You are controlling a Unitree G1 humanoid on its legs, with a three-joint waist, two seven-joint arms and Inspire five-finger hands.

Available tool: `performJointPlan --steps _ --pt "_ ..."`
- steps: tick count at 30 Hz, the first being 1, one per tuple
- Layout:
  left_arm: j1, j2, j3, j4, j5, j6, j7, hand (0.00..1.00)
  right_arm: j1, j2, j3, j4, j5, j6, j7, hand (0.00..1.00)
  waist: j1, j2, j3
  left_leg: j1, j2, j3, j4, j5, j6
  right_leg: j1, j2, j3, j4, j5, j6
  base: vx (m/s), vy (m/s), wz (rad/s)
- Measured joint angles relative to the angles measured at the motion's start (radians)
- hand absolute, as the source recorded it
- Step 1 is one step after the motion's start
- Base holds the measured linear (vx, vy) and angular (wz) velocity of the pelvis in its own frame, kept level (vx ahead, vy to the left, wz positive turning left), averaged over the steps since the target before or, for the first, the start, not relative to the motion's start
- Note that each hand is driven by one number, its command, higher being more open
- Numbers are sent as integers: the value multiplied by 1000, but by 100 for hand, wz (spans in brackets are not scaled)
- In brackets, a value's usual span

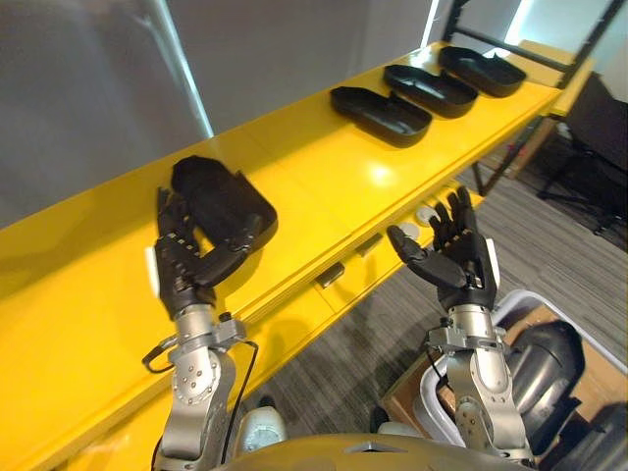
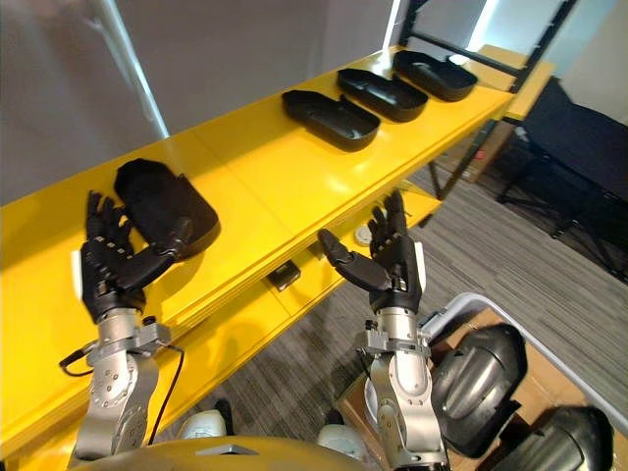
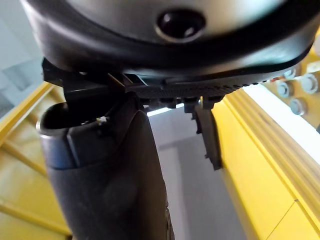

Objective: Walk over and take three plastic housings, then place them on the shelf

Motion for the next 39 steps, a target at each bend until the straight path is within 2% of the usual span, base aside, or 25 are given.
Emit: performJointPlan --steps 3,7,9,11,12,13,14,16,17,18,20,22,25,26,27,28,29,30,31,32,33,34,36,37,39 --pt "-6 0 -23 0 22 -42 6 100 10 -2 -2 69 3 -3 -43 100 -17 -18 -4 -10 -25 14 4 0 14 -11 -21 10 -7 22 21 74 50 -10" --pt "-55 1 -94 -7 45 -67 2 100 118 43 -58 114 102 -3 -66 100 -25 -3 34 27 -35 55 38 -38 41 -50 -30 84 107 30 28 73 128 -44" --pt "-53 13 -90 -61 44 -67 -22 100 165 82 -81 113 164 -5 -31 100 -46 -39 74 108 -52 128 27 -54 61 -49 -53 80 154 34 34 -56 143 -91" --pt "-69 16 -89 -76 44 -66 -43 100 159 82 -81 105 200 -29 5 100 -49 -53 81 129 -66 179 30 -79 88 -59 -75 20 143 67 39 -185 93 -101" --pt "-84 16 -88 -76 42 -64 -57 100 134 83 -73 93 202 -51 24 100 -49 -44 79 124 -58 214 21 -85 117 -73 -72 5 84 143 30 -269 89 -105" --pt "-88 8 -80 -79 40 -63 -64 100 109 83 -60 92 202 -61 29 100 -43 -20 84 121 -44 246 4 -77 131 -76 -77 -11 83 143 11 -257 107 -91" --pt "-94 4 -68 -78 37 -63 -80 100 46 78 -21 93 198 -77 31 100 -43 -15 79 113 -32 280 -20 -55 148 -109 -91 -101 227 69 -40 -169 94 -66" --pt "-91 2 -57 -78 31 -63 -105 100 -55 58 55 118 183 -111 20 100 -34 0 81 110 -25 310 -63 -13 159 -107 -140 -194 391 -18 -79 -130 95 -54" --pt "-89 0 -60 -76 28 -63 -123 100 -109 57 97 152 149 -132 1 100 -13 8 83 99 -10 329 -73 5 157 -88 -174 -224 455 -38 -104 -118 40 -48" --pt "-85 -2 -61 -75 25 -64 -138 100 -125 58 120 171 140 -141 -12 100 0 11 82 90 2 338 -73 13 155 -73 -194 -237 484 -42 -111 -184 -67 -45" --pt "-81 -3 -64 -54 18 -72 -160 100 -151 69 170 211 101 -144 -31 100 36 10 79 55 36 360 -77 52 138 -10 -289 -261 541 -44 -115 -193 -174 -38" --pt "-74 -2 -65 -29 -6 -83 -170 100 -145 70 185 224 70 -144 -39 100 40 7 75 26 61 375 -79 96 113 5 -336 -245 546 -39 -116 -136 -237 -42" --pt "-78 9 -86 26 -18 -83 -178 100 -86 76 180 220 72 -139 -52 100 27 -16 62 -36 132 378 -52 164 67 21 -334 -186 403 -19 -76 -153 -434 -46" --pt "-79 13 -101 47 -39 -82 -182 100 -48 84 168 209 76 -126 -50 100 13 -41 51 -47 143 375 -58 203 41 49 -314 -194 288 31 -20 -263 -776 -30" --pt "-78 8 -123 71 -53 -78 -182 100 -1 85 141 205 86 -120 -40 100 -5 -41 45 -46 167 355 -81 247 16 76 -290 -235 264 -75 108 -224 -661 -22" --pt "-74 -2 -136 81 -57 -73 -182 100 21 82 123 204 95 -116 -39 100 -11 -28 38 -44 184 343 -109 280 11 74 -272 -254 263 -114 146 -247 -641 -23" --pt "-64 -21 -183 87 -56 -47 -182 100 65 54 86 204 124 -93 -33 100 -30 1 21 -42 215 309 -172 348 15 62 -223 -279 255 -169 146 -192 -481 -35" --pt "-55 -38 -227 87 -56 -27 -187 100 101 21 33 206 124 -71 -32 100 -45 41 9 -38 231 272 -183 351 8 51 -185 -283 245 -190 133 -206 -534 -38" --pt "-51 -41 -246 86 -57 -20 -194 100 118 8 7 207 123 -63 -32 100 -57 57 7 -28 230 261 -183 338 2 46 -170 -280 243 -190 130 -132 -389 -57" --pt "-35 -42 -260 78 -57 -16 -219 100 145 -4 -31 208 123 -59 -32 100 -73 69 1 8 218 263 -183 274 -3 30 -153 -261 242 -186 115 -65 -187 -79" --pt "-25 -39 -259 64 -57 -16 -242 100 164 -5 -55 208 143 -59 -26 100 -73 67 1 39 202 243 -192 212 -4 14 -137 -233 232 -176 93 -66 -150 -95" --pt "-18 -36 -258 54 -57 -17 -248 100 166 -6 -62 208 160 -59 -23 100 -70 62 1 44 193 219 -187 189 -1 0 -133 -222 225 -173 87 -78 -76 -113" --pt "2 -22 -257 39 -57 -19 -264 100 162 -13 -79 205 163 -55 -21 100 -62 50 6 14 147 110 -85 97 17 -46 -130 -161 209 -161 70 -102 5 -104" --pt "6 -17 -258 40 -57 -18 -264 100 161 -18 -79 205 159 -50 -25 100 -61 49 6 5 138 97 -61 76 21 -54 -134 -153 209 -156 72 -94 69 -65" --pt "2 -1 -261 49 -57 -11 -266 100 156 -22 -79 206 127 -21 -64 100 -63 47 7 -11 119 96 -23 47 11 -59 -159 -147 201 -132 100 -63 108 -18"
